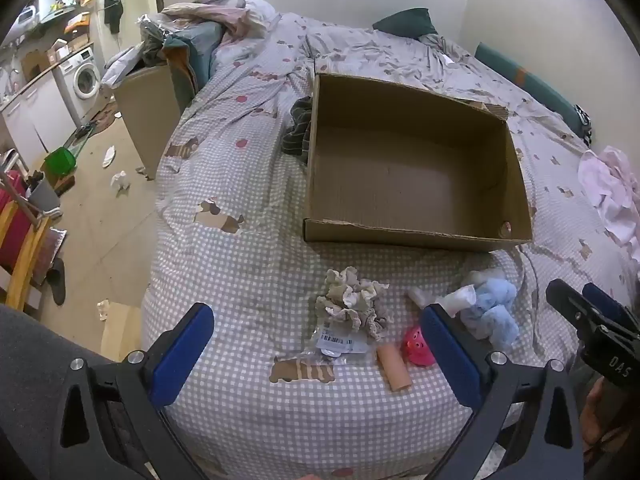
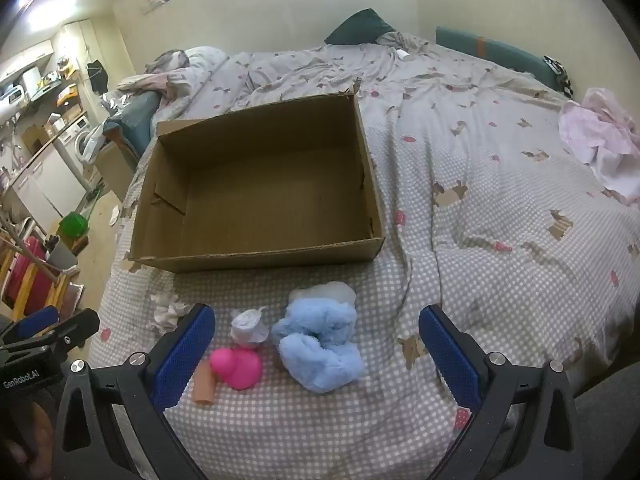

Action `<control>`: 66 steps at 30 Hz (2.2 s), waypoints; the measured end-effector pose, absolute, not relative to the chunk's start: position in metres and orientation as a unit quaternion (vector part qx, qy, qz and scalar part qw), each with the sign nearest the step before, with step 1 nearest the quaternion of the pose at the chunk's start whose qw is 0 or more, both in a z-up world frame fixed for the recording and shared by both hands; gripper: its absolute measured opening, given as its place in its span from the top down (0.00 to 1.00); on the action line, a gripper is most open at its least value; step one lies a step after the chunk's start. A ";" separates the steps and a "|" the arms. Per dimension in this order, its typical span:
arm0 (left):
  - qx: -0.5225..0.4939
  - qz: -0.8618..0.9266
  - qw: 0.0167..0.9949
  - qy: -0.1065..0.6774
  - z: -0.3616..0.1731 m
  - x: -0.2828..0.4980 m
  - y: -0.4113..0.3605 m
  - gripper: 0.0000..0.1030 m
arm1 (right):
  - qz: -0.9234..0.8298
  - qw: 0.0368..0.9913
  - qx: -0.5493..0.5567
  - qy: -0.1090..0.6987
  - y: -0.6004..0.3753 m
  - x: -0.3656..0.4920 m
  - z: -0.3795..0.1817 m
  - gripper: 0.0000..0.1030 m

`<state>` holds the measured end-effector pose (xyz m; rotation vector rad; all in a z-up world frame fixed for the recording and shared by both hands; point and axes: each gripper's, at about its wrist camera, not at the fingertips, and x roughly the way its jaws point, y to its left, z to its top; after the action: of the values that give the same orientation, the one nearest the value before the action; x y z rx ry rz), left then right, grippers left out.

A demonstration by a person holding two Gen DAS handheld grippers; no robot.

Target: Organize soft objects

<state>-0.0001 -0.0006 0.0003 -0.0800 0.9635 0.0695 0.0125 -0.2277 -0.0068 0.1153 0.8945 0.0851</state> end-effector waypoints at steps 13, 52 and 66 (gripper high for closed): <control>-0.040 0.030 0.884 0.464 0.000 0.002 0.002 0.00 | 0.045 0.897 0.061 0.435 -0.231 0.013 -0.006 0.00; -0.032 0.034 0.887 0.459 0.002 -0.001 -0.003 0.00 | 0.047 0.895 0.066 0.440 -0.224 0.014 -0.008 0.00; -0.032 0.034 0.887 0.459 0.001 -0.001 -0.003 0.00 | 0.049 0.893 0.067 0.442 -0.225 0.013 -0.010 0.00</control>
<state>-0.0012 -0.0030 0.0013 -0.0673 0.9542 0.0708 0.0132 -0.2249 -0.0098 0.1383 0.9164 0.1013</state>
